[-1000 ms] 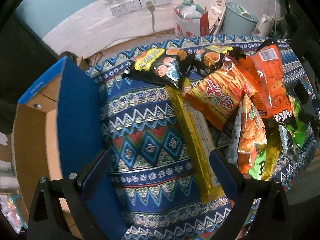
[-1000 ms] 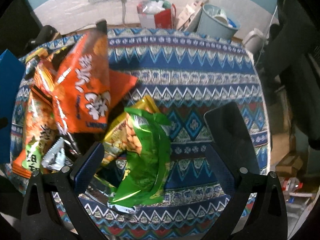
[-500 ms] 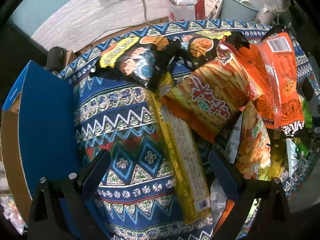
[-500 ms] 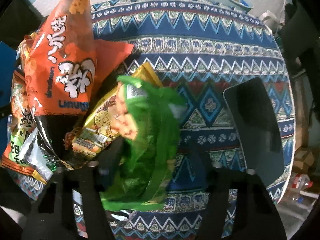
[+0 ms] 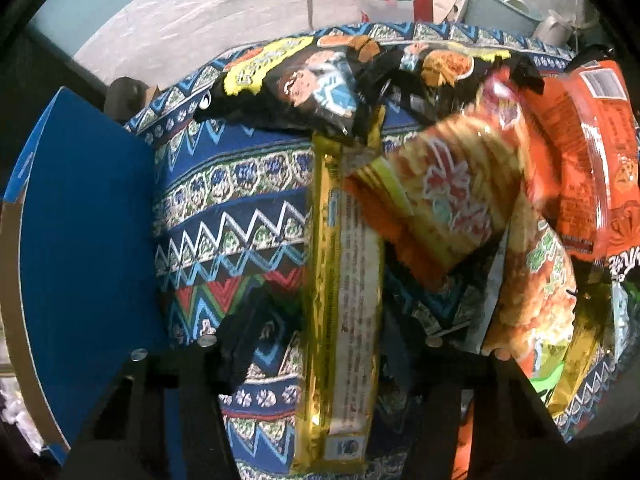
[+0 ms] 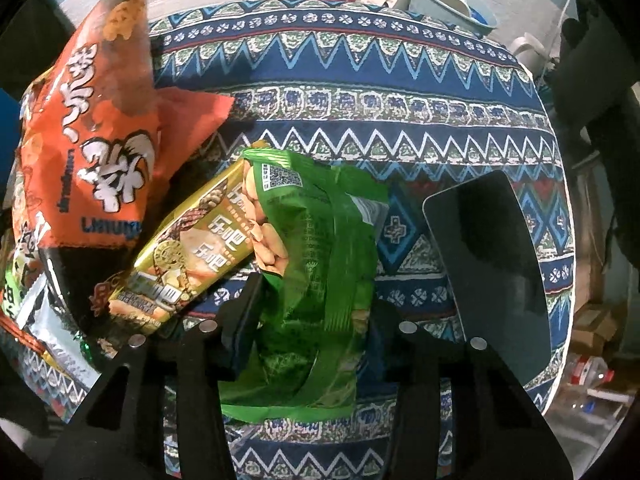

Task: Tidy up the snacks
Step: 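Grasp the yellow wafer bar with the left tool while the right tool grasps the green peanut bag, then carry the yellow wafer bar into the box and open the left tool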

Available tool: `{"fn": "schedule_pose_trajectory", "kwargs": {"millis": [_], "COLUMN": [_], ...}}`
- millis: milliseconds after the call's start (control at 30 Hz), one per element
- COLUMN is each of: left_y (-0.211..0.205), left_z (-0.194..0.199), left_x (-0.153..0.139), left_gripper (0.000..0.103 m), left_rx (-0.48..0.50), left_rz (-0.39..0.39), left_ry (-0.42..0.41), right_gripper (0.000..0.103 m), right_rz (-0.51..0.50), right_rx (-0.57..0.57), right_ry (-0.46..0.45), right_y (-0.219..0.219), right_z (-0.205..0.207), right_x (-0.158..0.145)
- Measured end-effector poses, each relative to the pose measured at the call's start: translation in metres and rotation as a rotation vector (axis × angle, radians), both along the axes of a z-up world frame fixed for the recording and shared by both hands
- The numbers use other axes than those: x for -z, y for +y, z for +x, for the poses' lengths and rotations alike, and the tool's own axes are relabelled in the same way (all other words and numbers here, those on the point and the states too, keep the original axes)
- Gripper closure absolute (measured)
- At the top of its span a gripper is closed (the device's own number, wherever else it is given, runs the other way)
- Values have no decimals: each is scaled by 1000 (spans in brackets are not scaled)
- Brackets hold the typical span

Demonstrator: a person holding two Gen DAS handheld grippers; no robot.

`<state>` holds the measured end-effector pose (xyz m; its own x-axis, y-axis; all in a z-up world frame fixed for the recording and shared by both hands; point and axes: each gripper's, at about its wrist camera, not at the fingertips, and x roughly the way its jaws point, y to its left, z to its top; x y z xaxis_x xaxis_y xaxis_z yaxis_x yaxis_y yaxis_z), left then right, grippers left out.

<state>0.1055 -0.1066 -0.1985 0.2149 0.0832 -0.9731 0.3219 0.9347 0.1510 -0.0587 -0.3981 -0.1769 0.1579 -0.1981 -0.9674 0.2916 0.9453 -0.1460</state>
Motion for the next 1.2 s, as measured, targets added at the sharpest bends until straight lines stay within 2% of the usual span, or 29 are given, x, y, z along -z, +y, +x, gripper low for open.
{"fn": "schedule_pose_trajectory", "kwargs": {"millis": [33,67,167,200,233,267,300,333,700,867,1067,1133,1200], "left_y": [-4,-7,-15,-15,-15,-14,-14,-13,6,12,17,19,30], "left_z": [4,8,11,14,15,17,17,18,-4,-18,-26,-37,-67], "left_x": [3,7,11,11,9,7,5,4,-3,-6,-34,-46,-56], "left_gripper": [29,23,23,24,32,48,56,71,71,71,74,74,74], "left_rx": [7,22,56,56,55,59,67,74,76,86,94,89,90], "left_rz": [17,44,68,60,55,50,30,17,-4,-5,-36,-51,-64], "left_ry": [-1,0,-31,-35,-44,-62,-56,-47,-35,-62,-117,-130,-145], "right_gripper": [52,52,52,54,56,57,60,65,68,68,68,68,68], "right_rz": [-5,-3,-5,-11,-17,-17,-21,-24,-50,-59,-63,-65,-66], "right_rx": [2,0,-16,-26,-35,-40,-43,-45,-29,-32,-48,-56,-65], "right_ry": [6,11,19,12,14,15,12,10,-54,-87,-135,-152,-167], "right_y": [-1,-3,-2,0,2,3,5,7,10,20,35,40,46], "right_z": [0,-1,-2,-3,-2,-2,-2,-3,5,4,-3,-4,-6], "right_x": [1,4,12,13,14,14,13,11,-29,-48,-68,-75,-81]}}
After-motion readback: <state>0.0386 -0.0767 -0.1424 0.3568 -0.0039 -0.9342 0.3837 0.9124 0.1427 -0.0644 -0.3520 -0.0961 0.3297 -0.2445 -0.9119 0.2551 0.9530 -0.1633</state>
